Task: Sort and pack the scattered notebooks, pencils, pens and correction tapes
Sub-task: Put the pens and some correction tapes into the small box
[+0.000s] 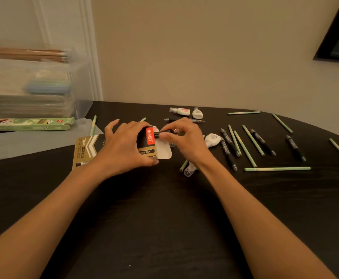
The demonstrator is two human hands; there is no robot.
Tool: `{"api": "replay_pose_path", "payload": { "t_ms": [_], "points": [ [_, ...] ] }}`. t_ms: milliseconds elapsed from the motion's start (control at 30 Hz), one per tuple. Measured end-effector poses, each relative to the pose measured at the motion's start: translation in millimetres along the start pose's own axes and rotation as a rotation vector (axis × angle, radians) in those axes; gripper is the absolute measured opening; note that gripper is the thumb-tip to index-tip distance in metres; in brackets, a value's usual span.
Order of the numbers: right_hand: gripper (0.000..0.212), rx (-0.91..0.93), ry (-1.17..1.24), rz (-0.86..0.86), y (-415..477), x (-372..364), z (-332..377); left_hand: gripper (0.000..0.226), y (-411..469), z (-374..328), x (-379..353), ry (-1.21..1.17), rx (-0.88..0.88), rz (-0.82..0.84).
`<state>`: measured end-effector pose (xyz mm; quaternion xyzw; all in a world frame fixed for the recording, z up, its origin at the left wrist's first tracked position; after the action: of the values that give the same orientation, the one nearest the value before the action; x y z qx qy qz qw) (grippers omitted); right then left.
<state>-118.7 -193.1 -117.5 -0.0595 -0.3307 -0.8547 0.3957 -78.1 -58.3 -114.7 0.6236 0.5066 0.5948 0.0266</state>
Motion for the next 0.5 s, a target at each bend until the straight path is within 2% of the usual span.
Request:
{"api": "replay_pose_path", "payload": {
  "t_ms": [133, 233, 333, 500],
  "points": [
    [0.02, 0.109, -0.07, 0.037, -5.7, -16.0, 9.7, 0.086, -1.6, -9.2, -3.9, -0.028, -0.041, 0.028],
    [0.023, 0.038, -0.043, 0.126, -5.1, -17.8, 6.9, 0.085, -1.2, -6.5, -3.0, -0.017, -0.03, 0.022],
    [0.022, -0.054, 0.04, 0.101, -1.1, -6.4, -0.1, 0.087, -0.3, -2.7, -1.5, -0.003, -0.015, 0.013],
    [0.019, -0.017, -0.017, 0.152, -4.8, -16.4, 0.2, 0.088, -3.1, -11.9, -6.0, -0.03, -0.056, 0.038]
  ]
}}
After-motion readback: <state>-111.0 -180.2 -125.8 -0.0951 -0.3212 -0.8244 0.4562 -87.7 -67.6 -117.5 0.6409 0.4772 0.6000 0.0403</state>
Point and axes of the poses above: each hand's wrist, its own y-axis towards the middle knuckle, its own x-axis out of the back of the hand, z = x × y, the point moved 8 cm from there along y, towards the middle knuckle, and after that the axes turned 14 degrees about -z, right-handed, at the moved point
